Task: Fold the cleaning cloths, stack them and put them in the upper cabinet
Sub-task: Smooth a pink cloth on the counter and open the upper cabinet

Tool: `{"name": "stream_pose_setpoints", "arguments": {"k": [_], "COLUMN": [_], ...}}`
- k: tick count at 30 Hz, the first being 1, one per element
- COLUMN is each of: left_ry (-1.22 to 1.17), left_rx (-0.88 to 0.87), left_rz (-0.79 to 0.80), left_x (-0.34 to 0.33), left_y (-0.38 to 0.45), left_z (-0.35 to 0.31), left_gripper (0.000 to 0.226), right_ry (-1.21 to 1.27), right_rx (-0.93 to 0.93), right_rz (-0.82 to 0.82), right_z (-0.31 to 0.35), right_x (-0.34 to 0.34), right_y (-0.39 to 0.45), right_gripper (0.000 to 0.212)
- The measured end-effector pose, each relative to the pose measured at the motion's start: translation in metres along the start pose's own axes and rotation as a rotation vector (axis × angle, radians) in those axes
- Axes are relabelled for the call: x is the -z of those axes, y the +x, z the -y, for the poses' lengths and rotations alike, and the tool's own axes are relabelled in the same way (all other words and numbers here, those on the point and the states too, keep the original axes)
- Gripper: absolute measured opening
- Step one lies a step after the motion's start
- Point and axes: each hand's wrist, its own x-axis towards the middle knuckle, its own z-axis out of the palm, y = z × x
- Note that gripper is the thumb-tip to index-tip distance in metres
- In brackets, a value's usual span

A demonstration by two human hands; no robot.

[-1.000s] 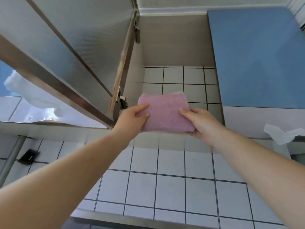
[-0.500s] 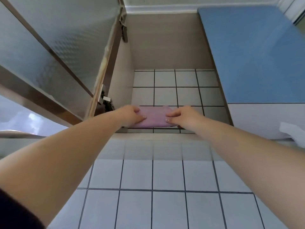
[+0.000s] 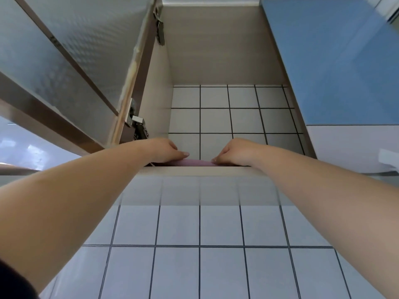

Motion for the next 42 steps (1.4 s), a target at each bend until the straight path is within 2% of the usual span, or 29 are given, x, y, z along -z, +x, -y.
{"name": "stream_pose_setpoints", "arguments": {"k": [5, 7, 10, 13, 17, 21, 25, 27, 30, 32, 36, 42], "left_ry": [0.003, 0.05, 0.117, 0.243, 0.209, 0.018, -0.003, -0.137, -0.361, -0.427, -0.551, -0.8], "left_rx": [-0.078, -0.097, -0.074, -0.006, 0.034, 0.043, 0.002, -0.043, -0.151, -0.22, -0.31, -0.285], "left_rz": [0.059, 0.053, 0.047, 0.07, 0.085, 0.105, 0.087, 0.003, -0.198, -0.289, -0.337, -0.333], "left_x": [0.009, 0.007, 0.001, -0.001, -0.002, -0.004, -0.008, -0.011, -0.011, -0.008, -0.001, -0.006], "left_y": [-0.014, -0.015, -0.014, -0.018, -0.019, -0.017, -0.018, -0.017, -0.021, -0.029, -0.049, -0.096], "left_z": [0.005, 0.004, -0.001, -0.007, -0.006, 0.0, -0.001, 0.002, 0.006, 0.005, -0.004, -0.009], "left_gripper": [0.03, 0.027, 0.031, 0.046, 0.053, 0.058, 0.052, 0.052, 0.042, 0.032, 0.024, 0.028], "right_ry": [0.104, 0.091, 0.037, -0.046, -0.151, -0.186, -0.162, -0.099, 0.136, 0.261, 0.423, 0.598], "right_rx": [0.043, 0.053, 0.034, 0.019, -0.025, -0.074, -0.06, -0.009, 0.053, 0.093, 0.19, 0.197], "right_rz": [0.019, 0.014, 0.006, 0.062, 0.091, 0.128, 0.105, -0.003, -0.294, -0.368, -0.374, -0.314], "right_z": [-0.003, -0.001, 0.004, 0.007, 0.01, 0.008, 0.01, 0.009, 0.004, 0.005, 0.014, 0.023], "right_x": [0.003, 0.002, -0.001, -0.004, -0.003, -0.004, -0.004, -0.005, -0.004, -0.002, 0.004, 0.006], "right_y": [-0.006, -0.005, 0.0, -0.001, -0.005, -0.003, -0.004, -0.004, -0.006, -0.015, -0.036, -0.087], "right_gripper": [0.015, 0.013, 0.018, 0.028, 0.039, 0.039, 0.039, 0.034, 0.023, 0.019, 0.019, 0.029]}}
